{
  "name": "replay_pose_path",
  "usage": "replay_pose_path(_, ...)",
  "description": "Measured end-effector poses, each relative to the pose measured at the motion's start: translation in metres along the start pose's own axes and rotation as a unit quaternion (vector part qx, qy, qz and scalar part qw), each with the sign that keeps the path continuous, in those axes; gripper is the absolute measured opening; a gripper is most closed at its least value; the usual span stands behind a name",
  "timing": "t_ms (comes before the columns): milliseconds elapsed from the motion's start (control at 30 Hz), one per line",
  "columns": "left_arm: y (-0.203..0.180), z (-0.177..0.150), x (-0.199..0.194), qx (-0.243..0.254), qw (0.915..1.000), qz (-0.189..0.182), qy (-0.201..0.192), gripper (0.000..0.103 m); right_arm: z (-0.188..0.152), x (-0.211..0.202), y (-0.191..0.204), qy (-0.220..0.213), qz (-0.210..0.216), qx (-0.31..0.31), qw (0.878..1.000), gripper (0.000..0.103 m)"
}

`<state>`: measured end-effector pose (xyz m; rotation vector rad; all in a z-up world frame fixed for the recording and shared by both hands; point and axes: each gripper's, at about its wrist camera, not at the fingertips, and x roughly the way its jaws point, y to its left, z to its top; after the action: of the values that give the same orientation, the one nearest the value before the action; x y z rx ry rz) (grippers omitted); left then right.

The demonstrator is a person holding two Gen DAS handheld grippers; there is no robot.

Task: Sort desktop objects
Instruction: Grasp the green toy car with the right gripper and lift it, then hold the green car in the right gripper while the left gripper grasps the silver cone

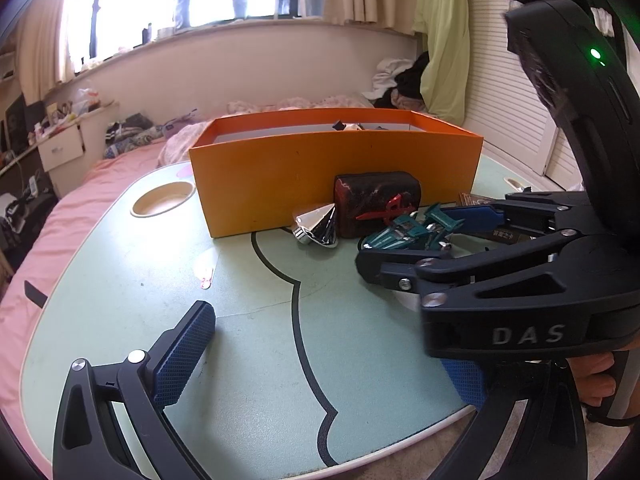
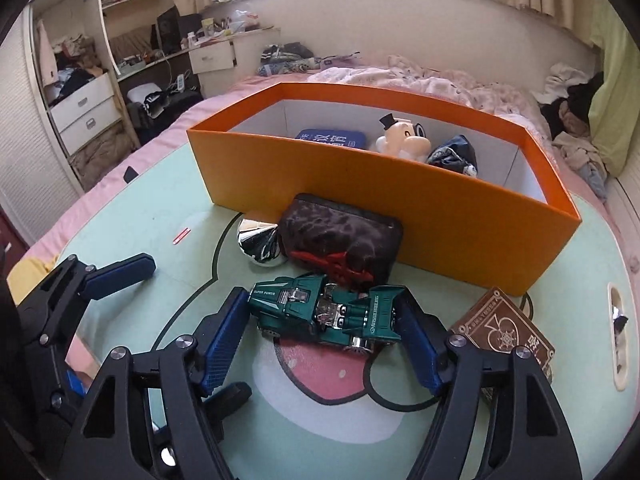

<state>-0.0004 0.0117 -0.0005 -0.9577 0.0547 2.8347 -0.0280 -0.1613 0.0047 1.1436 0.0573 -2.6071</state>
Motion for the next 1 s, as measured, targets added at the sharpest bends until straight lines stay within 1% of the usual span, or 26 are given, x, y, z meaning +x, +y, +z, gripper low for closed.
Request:
replay_pose_path(67,0.001,0.001,0.000,0.001,1.0000,-0.001,0.000,0.103,-0.009,-0.010,-0.004,-0.016,0.017,0.016,1.000,0.073)
replay_pose_path(100,0.001,0.002,-0.001,0.001,1.0000,-0.002,0.001,0.103,-0.013,-0.017,-0.008,-0.032,0.028,0.023,0.999,0.073)
replay_pose_path(200,0.003,0.005,-0.002,0.001,1.0000,0.006,0.004,0.103,-0.022,-0.049,-0.021,-0.099,0.055,0.041,0.993,0.073)
replay_pose_path(233,0.004,0.008,-0.004,0.001,0.9999,0.011,-0.003,0.103,-0.027,-0.064,-0.029,-0.126,0.060,0.049,0.989,0.073)
replay_pose_path(267,0.006,0.011,-0.008,-0.001,0.9998,0.014,-0.017,0.102,-0.027,-0.073,-0.033,-0.141,0.060,0.056,0.987,0.073)
replay_pose_path(333,0.012,0.021,-0.014,-0.009,0.9993,0.013,-0.034,0.097,-0.030,-0.092,-0.046,-0.168,0.058,0.070,0.982,0.073)
replay_pose_path(367,0.014,0.027,-0.014,-0.013,0.9993,0.007,-0.033,0.092,-0.030,-0.098,-0.051,-0.178,0.056,0.074,0.980,0.073)
replay_pose_path(400,0.017,0.035,-0.011,-0.017,0.9995,-0.004,-0.025,0.085,-0.029,-0.105,-0.056,-0.187,0.052,0.078,0.978,0.073)
replay_pose_path(433,0.019,0.041,-0.007,-0.016,0.9997,-0.011,-0.016,0.082,-0.028,-0.111,-0.060,-0.197,0.048,0.082,0.976,0.073)
replay_pose_path(467,0.020,0.047,-0.002,-0.013,0.9998,-0.015,-0.006,0.073,-0.028,-0.116,-0.062,-0.206,0.044,0.086,0.974,0.073)
replay_pose_path(500,0.020,0.052,0.004,-0.006,0.9999,-0.014,0.003,0.067,-0.026,-0.120,-0.065,-0.212,0.042,0.088,0.972,0.073)
replay_pose_path(533,0.019,0.058,0.011,0.006,0.9998,-0.013,0.014,0.064,-0.026,-0.122,-0.067,-0.214,0.042,0.090,0.972,0.073)
replay_pose_path(600,0.017,0.067,0.025,0.026,0.9990,-0.011,0.035,0.056,-0.024,-0.123,-0.073,-0.214,0.046,0.093,0.971,0.073)
replay_pose_path(667,0.014,0.072,0.037,0.045,0.9969,-0.020,0.061,0.054,-0.024,-0.121,-0.075,-0.210,0.053,0.097,0.971,0.073)
replay_pose_path(733,0.011,0.075,0.051,0.058,0.9928,-0.043,0.096,0.052,-0.024,-0.120,-0.075,-0.205,0.058,0.099,0.972,0.073)
replay_pose_path(800,0.010,0.074,0.060,0.067,0.9893,-0.052,0.118,0.040,-0.024,-0.119,-0.075,-0.203,0.060,0.100,0.972,0.073)
replay_pose_path(867,0.013,0.075,0.063,0.059,0.9898,-0.060,0.115,0.031,-0.026,-0.118,-0.072,-0.202,0.065,0.098,0.972,0.073)
replay_pose_path(900,0.014,0.075,0.063,0.055,0.9896,-0.063,0.117,0.031,-0.026,-0.118,-0.071,-0.201,0.066,0.095,0.973,0.073)
replay_pose_path(1000,0.021,0.071,0.057,0.037,0.9910,-0.076,0.104,0.030,-0.027,-0.114,-0.068,-0.196,0.065,0.090,0.974,0.073)
